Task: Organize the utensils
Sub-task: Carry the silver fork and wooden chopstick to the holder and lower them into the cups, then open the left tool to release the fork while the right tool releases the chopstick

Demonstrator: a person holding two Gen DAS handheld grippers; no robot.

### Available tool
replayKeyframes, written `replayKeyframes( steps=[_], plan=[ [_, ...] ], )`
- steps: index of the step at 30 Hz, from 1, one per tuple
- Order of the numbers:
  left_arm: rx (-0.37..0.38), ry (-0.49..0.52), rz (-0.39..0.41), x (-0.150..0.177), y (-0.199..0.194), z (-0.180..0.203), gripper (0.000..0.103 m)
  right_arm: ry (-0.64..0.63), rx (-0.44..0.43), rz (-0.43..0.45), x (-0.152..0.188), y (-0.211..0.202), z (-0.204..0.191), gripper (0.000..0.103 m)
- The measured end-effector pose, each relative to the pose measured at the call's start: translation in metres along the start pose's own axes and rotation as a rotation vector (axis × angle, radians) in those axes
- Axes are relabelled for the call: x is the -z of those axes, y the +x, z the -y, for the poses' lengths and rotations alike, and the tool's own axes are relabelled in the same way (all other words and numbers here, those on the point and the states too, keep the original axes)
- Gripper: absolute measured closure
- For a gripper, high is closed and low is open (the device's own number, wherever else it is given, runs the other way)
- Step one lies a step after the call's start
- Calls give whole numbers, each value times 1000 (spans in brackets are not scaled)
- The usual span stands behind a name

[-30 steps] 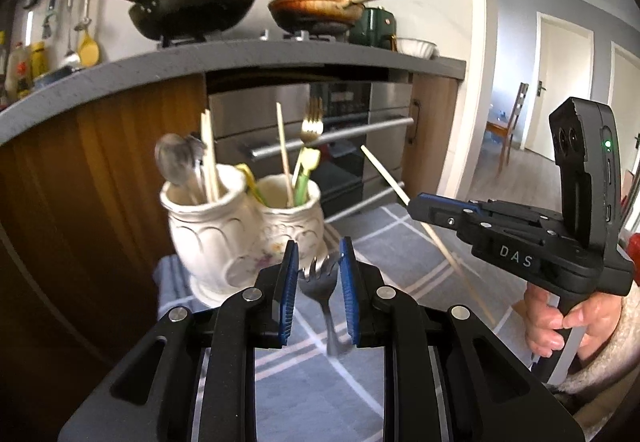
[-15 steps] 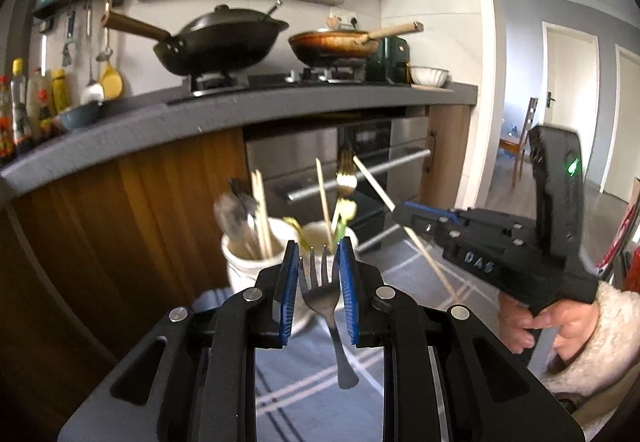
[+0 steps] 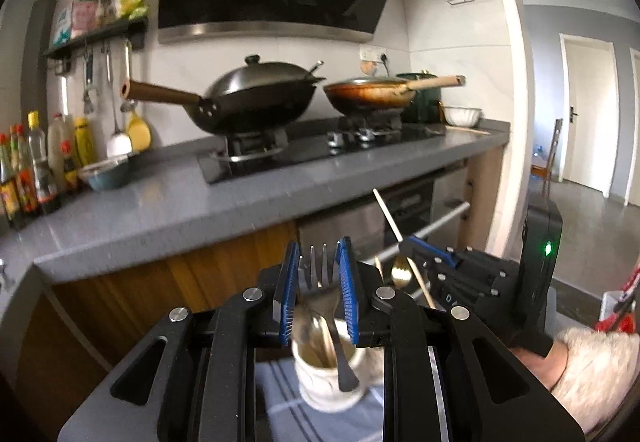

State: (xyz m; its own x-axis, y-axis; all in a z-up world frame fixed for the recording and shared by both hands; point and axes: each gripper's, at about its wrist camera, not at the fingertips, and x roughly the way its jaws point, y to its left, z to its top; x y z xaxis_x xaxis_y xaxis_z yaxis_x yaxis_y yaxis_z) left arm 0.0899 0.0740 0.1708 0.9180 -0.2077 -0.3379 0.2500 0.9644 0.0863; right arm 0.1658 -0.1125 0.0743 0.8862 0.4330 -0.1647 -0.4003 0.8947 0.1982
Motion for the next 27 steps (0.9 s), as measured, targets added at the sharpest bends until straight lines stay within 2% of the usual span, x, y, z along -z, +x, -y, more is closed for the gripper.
replayKeyframes(
  steps=[4,9,16,27],
  plan=[
    [-44,17,-8,-8,28,-3,81,21,15,41,0,24,8,98],
    [-75,36,-48,7,59,-6,82,1,55,64,18,48,12,98],
    [-58,16,-134,37,89,-10,82,-50,81,32,47,70,13,98],
    [-22,6,-220,76,103,-8,82,-31,34,-29,79,60,26,98]
  ],
)
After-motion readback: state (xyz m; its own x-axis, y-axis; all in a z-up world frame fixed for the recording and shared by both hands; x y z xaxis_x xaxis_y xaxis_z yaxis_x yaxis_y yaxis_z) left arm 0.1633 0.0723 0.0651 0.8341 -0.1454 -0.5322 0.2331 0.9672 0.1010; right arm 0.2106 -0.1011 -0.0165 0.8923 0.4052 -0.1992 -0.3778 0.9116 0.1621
